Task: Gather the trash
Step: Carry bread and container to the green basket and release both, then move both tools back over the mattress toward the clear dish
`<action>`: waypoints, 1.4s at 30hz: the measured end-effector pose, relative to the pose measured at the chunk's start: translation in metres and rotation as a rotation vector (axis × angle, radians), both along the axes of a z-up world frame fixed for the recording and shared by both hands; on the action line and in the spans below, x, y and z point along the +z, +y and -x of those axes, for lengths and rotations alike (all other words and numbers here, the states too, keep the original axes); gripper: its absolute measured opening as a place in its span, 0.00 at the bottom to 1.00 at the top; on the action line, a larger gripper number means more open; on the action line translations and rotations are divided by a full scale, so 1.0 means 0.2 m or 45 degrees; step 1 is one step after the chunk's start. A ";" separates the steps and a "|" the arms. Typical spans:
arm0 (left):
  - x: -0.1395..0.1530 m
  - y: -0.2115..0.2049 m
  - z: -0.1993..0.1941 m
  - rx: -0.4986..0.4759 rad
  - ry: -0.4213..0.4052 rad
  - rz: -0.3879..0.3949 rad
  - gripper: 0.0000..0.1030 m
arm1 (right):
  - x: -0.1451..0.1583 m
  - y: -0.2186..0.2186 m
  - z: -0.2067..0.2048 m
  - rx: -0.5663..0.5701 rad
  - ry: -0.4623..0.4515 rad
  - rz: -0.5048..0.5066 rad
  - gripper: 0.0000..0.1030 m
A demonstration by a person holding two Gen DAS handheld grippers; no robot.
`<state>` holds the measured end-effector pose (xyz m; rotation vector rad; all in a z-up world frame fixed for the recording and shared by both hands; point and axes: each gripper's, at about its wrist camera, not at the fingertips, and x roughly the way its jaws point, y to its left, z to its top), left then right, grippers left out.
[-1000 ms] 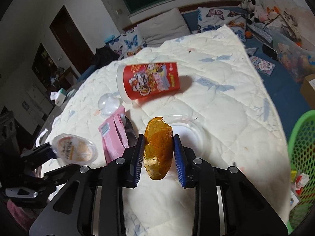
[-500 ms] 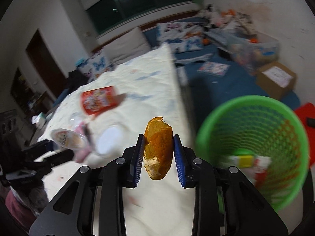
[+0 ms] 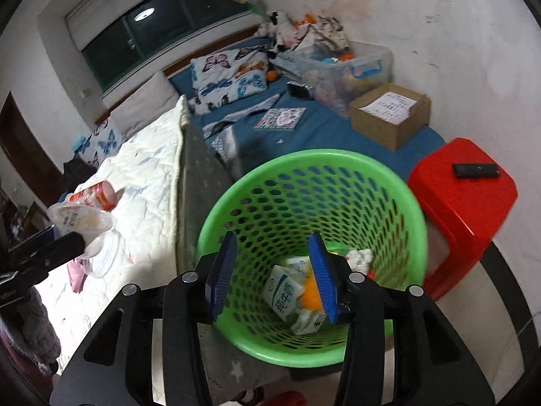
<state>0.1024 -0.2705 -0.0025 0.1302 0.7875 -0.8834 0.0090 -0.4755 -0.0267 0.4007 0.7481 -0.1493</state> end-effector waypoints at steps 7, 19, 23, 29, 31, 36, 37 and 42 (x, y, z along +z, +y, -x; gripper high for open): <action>-0.05 -0.21 -0.06 -0.028 0.042 -0.020 0.55 | 0.00 -0.07 0.10 -0.046 -0.024 -0.008 0.46; -0.12 -0.39 -0.08 -0.069 0.083 -0.045 0.68 | 0.03 -0.12 0.21 -0.105 -0.048 -0.015 0.54; -0.11 -0.37 -0.07 -0.062 0.080 -0.036 0.68 | 0.03 -0.12 0.21 -0.101 -0.050 -0.019 0.54; -0.06 -0.18 -0.05 0.033 0.034 -0.035 0.68 | 0.05 -0.05 0.17 -0.046 -0.051 -0.023 0.55; -0.05 -0.10 -0.04 0.078 0.014 -0.034 0.68 | 0.05 -0.01 0.14 -0.015 -0.055 -0.022 0.56; -0.02 0.15 -0.03 0.228 -0.021 -0.049 0.68 | 0.06 0.14 0.04 0.094 -0.046 -0.014 0.63; -0.02 0.19 -0.03 0.261 -0.025 -0.049 0.68 | 0.06 0.16 0.02 0.114 -0.043 -0.011 0.63; -0.02 0.48 -0.06 0.461 -0.025 -0.037 0.68 | 0.06 0.35 -0.10 0.252 -0.030 0.011 0.68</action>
